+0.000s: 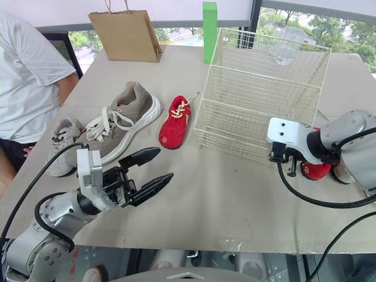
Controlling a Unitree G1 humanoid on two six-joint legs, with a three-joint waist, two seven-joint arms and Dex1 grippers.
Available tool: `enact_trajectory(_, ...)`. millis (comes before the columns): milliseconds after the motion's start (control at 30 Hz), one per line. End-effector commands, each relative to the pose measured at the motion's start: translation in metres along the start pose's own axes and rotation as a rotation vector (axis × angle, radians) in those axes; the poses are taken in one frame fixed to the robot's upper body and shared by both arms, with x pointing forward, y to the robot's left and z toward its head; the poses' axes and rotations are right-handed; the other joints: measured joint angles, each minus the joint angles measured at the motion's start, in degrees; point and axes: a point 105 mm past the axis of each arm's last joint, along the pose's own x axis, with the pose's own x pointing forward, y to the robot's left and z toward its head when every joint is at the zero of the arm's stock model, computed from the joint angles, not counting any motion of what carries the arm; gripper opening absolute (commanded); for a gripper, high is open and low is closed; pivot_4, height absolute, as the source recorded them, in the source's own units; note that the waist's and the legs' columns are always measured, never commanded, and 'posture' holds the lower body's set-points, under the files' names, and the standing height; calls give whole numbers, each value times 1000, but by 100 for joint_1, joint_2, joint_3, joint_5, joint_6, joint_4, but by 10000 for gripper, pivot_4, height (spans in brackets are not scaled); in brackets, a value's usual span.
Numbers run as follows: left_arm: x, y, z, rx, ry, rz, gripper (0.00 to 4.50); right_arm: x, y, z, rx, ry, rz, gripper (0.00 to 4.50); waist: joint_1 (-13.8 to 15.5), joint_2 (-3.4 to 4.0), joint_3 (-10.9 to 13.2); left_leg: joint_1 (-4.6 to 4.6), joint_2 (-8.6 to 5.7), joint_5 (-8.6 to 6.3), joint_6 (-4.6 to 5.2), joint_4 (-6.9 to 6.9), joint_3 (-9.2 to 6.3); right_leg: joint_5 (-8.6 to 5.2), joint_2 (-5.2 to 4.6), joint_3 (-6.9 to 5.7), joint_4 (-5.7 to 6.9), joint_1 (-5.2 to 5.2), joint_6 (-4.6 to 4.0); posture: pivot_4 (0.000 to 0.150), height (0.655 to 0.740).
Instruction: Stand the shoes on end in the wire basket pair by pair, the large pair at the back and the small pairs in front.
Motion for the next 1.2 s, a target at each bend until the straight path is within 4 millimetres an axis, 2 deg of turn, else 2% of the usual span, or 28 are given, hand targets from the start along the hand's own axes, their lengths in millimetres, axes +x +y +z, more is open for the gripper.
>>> enact_trajectory(33, -3, 0, 9, 35, -15, 1, 45000, -12, -5, 5, -80, -37, -23, 907, 1, 0, 0, 0, 0, 0, 0, 1, 1, 0, -1, 1, 0, 0, 0, 1500, 7400)
enact_trajectory(200, -8, 4, 10, 34, -6, 15, 45000, -14, -4, 13, -135, -124, -18, 907, -2, 0, 0, 0, 0, 0, 0, 3, 3, 0, -2, 4, 0, 0, 0, 1500, 7400)
enact_trajectory(367, -9, 8, 11, 37, -1, 13, 45000, -11, -7, 13, -247, -142, -9, 907, -7, 0, 0, 1, 1, 0, -1, 3, 3, 0, 0, 4, 1, 0, 0, 1500, 7400)
enact_trajectory(533, -7, 8, 13, 45, 9, 2, 45000, -11, 1, 18, -365, -182, 49, 907, -7, 0, 0, 1, 1, 1, 0, 2, 7, 0, 3, 7, 2, -2, 0, 1500, 7400)
enact_trajectory(767, -5, 9, 16, 49, 14, -6, 45000, 0, 3, 13, -274, -176, 26, 907, 7, 0, 0, 2, 1, 1, -1, 3, 9, 1, 0, 10, 4, -1, 0, 1500, 7400)
enact_trajectory(1000, -3, 9, 16, 48, 18, -19, 45000, 0, -3, 4, -114, -90, -63, 907, 12, 0, 0, 2, 1, -3, -8, 5, 2, 1, -4, 18, 6, 0, -2, 1500, 7400)
enact_trajectory(1200, -1, 11, 16, 46, 17, -29, 45000, -7, -8, -4, -118, -62, -87, 907, 24, -1, -1, 2, -3, -5, -12, 12, 2, 1, -9, 19, 6, 1, 0, 1500, 7400)
